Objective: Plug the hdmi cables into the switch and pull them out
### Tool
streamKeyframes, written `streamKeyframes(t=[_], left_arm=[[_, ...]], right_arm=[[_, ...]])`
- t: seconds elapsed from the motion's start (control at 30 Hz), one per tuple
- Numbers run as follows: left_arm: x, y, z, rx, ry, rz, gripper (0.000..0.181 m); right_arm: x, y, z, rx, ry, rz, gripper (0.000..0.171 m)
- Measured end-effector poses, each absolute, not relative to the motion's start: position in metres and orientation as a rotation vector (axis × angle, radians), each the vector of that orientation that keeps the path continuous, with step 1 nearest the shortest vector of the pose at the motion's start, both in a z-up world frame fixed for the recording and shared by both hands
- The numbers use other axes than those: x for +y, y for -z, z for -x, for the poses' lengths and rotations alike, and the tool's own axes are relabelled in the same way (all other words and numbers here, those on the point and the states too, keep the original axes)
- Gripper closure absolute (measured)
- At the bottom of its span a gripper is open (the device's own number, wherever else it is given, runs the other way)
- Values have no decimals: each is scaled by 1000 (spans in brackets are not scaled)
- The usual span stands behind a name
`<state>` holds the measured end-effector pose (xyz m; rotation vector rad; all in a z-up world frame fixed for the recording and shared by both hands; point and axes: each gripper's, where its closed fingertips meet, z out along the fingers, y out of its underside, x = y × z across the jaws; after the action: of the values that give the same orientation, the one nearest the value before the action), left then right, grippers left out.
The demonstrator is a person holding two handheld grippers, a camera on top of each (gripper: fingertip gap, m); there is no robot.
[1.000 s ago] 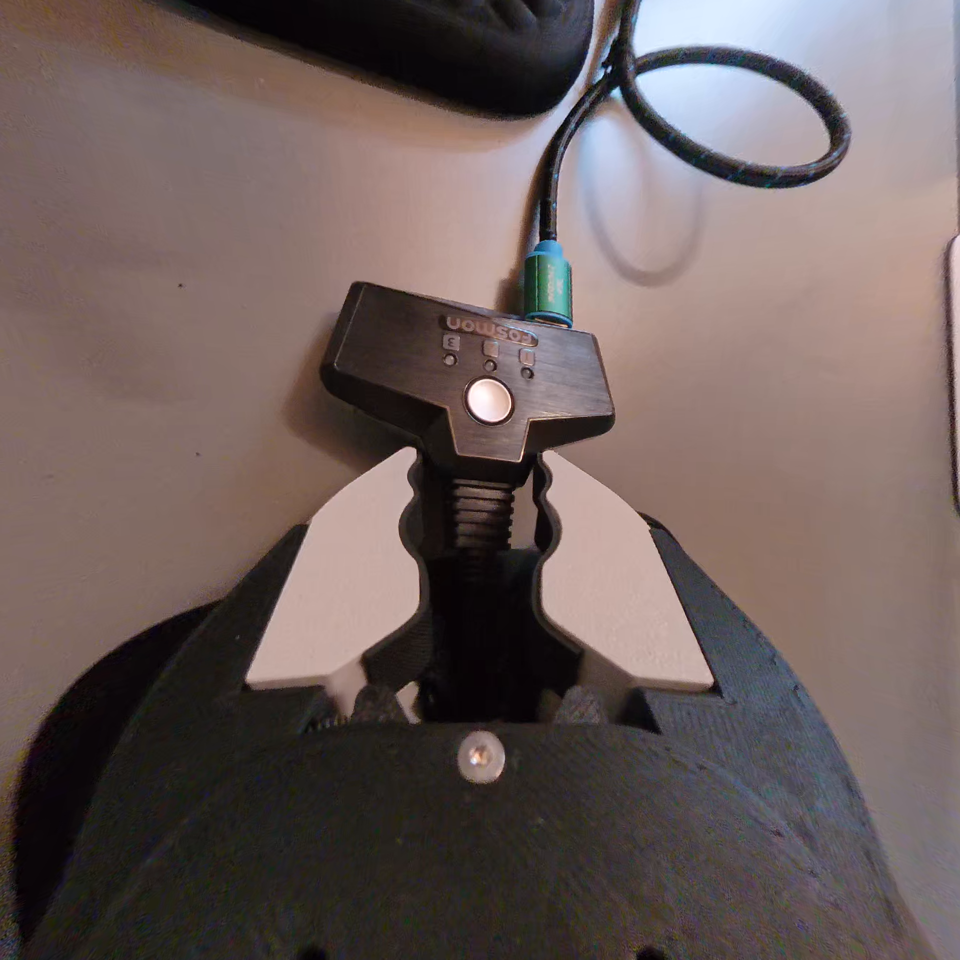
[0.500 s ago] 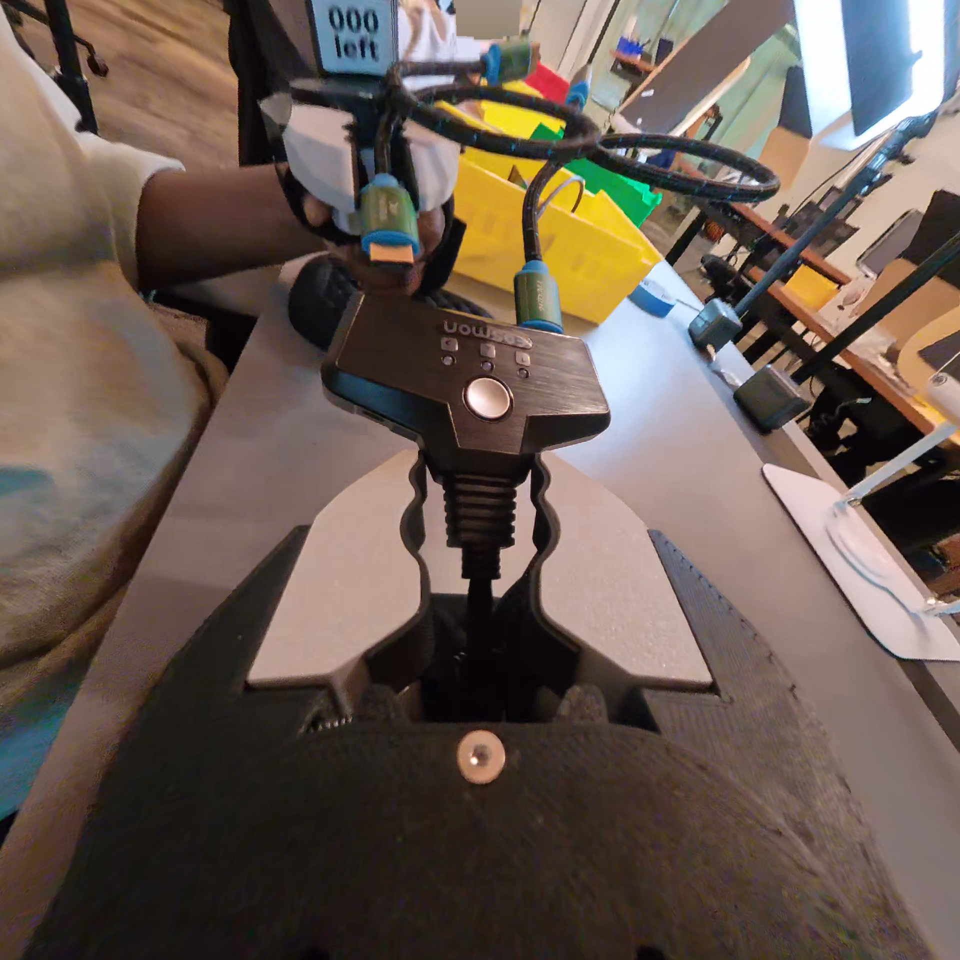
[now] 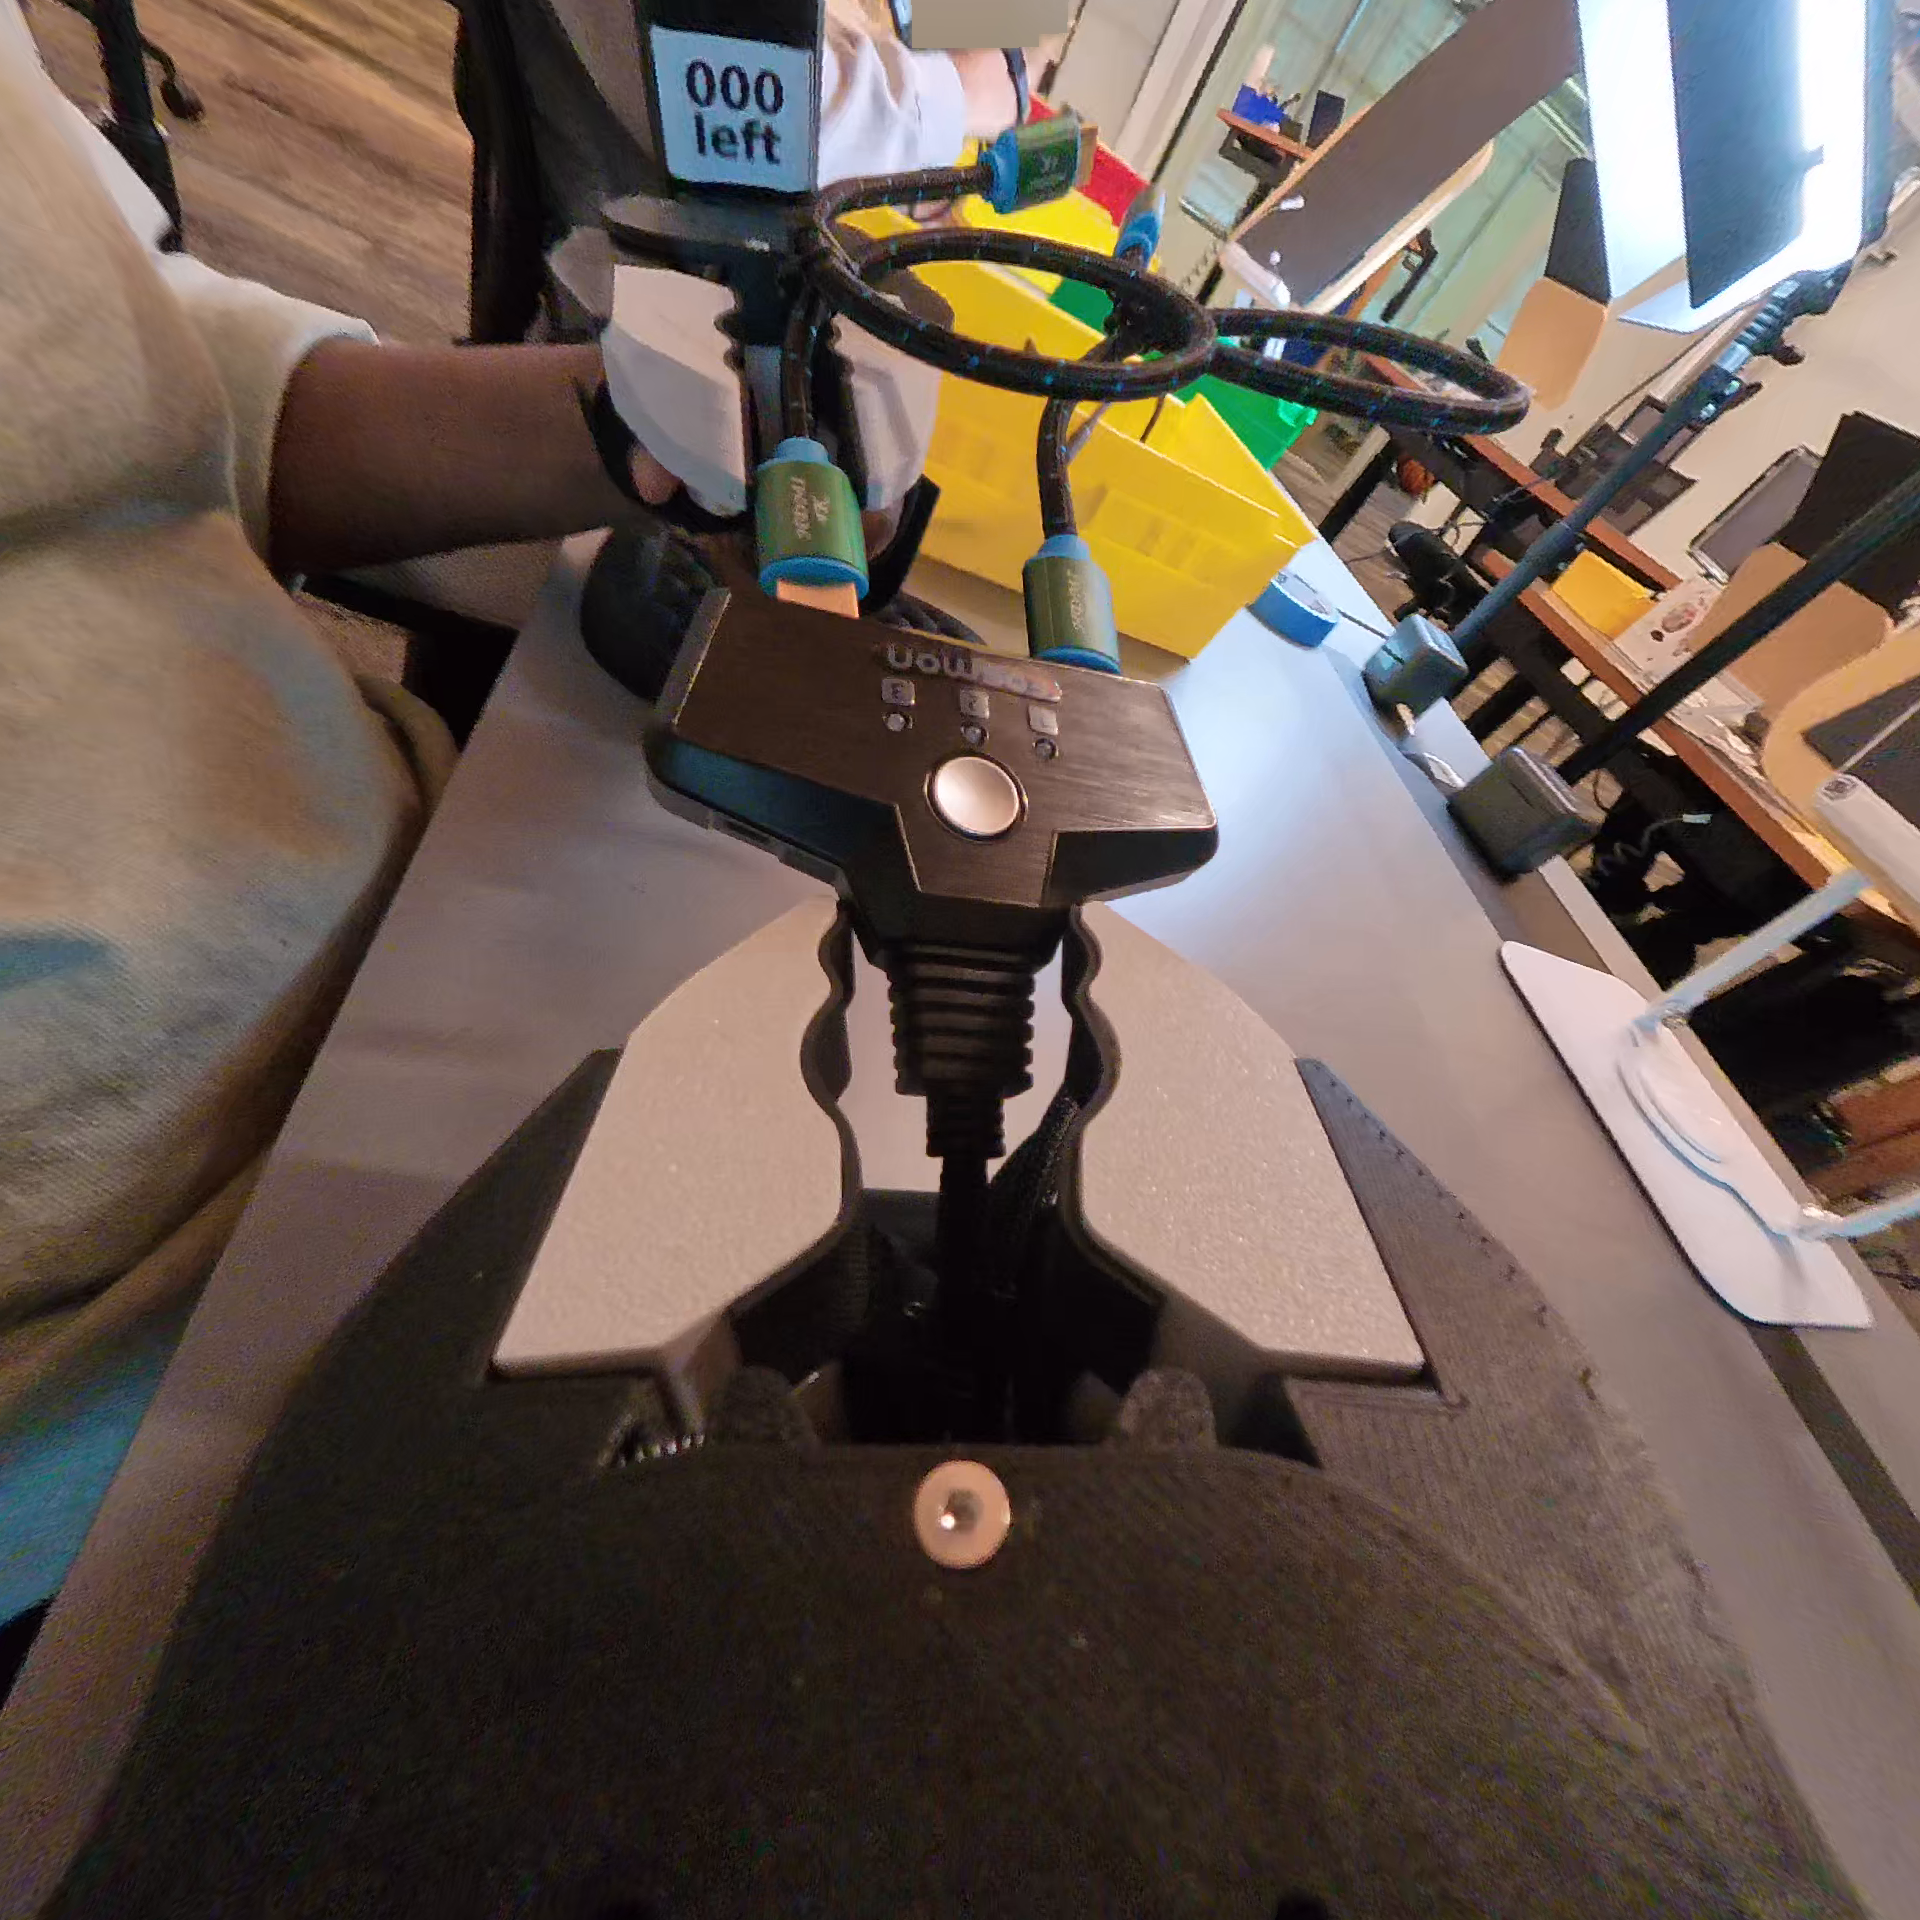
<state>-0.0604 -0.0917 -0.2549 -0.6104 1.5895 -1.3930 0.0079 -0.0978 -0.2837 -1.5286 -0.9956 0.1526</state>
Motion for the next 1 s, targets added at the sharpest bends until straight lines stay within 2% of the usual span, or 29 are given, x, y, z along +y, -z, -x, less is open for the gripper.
streamKeyframes(t=[0.77, 1.0], left_arm=[[-101, 265, 60, 1666, 1443, 613, 161], [-102, 251, 61, 1582, 1450, 565, 160]], right_arm=[[-101, 284, -4, -1005, -91, 1544, 132], [-102, 276, -2, -956, -113, 1512, 132]])
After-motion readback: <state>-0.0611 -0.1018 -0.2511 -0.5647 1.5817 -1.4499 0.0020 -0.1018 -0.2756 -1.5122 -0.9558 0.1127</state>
